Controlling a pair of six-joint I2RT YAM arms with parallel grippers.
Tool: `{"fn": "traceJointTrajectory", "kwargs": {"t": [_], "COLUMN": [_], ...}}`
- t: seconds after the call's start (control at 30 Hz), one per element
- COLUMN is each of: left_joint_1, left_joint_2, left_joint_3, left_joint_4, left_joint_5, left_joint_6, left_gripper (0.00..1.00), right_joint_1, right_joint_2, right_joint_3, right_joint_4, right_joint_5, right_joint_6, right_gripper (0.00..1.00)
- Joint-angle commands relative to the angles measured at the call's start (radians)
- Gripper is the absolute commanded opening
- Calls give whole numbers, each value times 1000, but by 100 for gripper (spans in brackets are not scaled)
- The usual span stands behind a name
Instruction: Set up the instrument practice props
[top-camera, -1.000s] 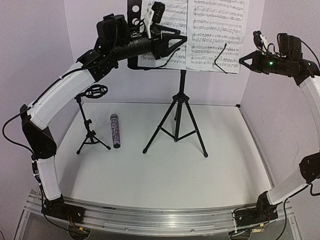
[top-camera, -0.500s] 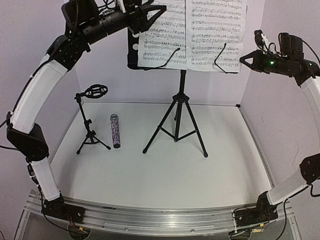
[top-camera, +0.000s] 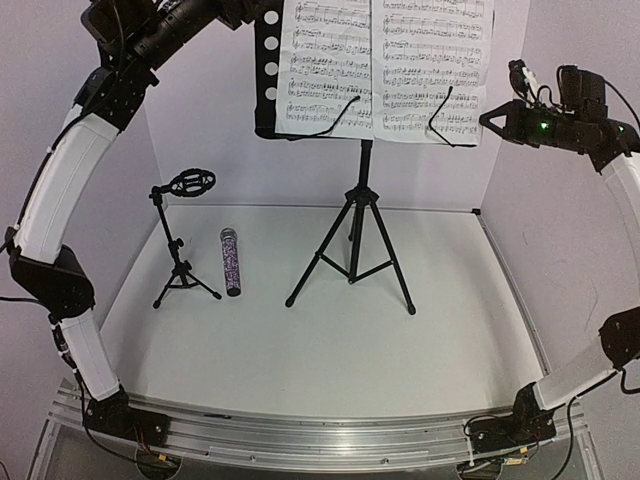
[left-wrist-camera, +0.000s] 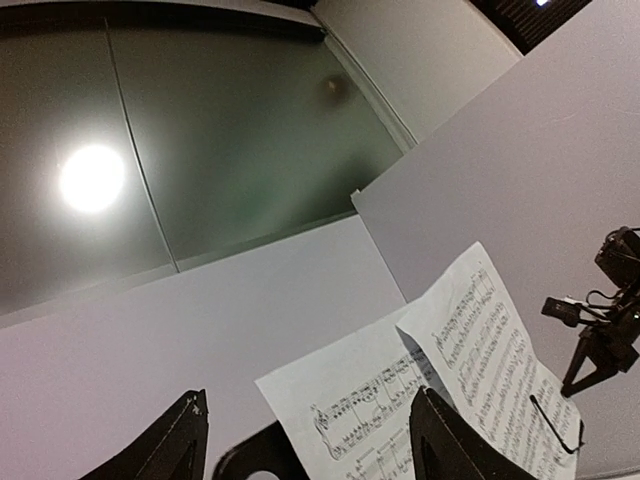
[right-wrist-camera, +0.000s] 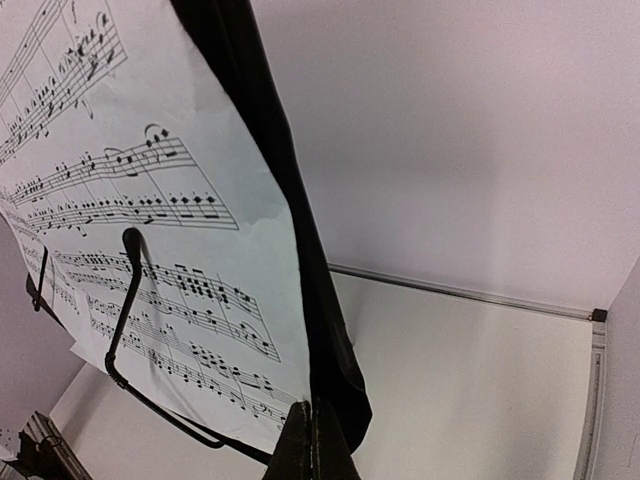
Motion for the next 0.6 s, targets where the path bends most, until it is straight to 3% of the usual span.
{"fn": "traceJointTrajectory", "kwargs": {"t": [0.0, 0.17, 0.37, 0.57], "left_joint_1": [33, 33, 33, 33], "left_joint_2": [64, -15, -62, -279], "left_joint_3": [73, -87, -33, -404], "left_joint_4": [116, 133, -176, -320], "left_joint_5": [108, 132, 53, 13], "left_joint_6": [-44, -110, -229, -345], "left_gripper": [67, 64, 52, 51], "right_joint_1": [-4, -5, -2, -2], "right_joint_2": [-26, -37, -51, -59], "right_joint_3": [0, -13, -58, -61], "right_joint_4": [34, 37, 67, 90], "right_joint_5": [-1, 10, 6, -2], "right_joint_6": [15, 19, 28, 29], "right_gripper": [0, 0, 0, 0]}}
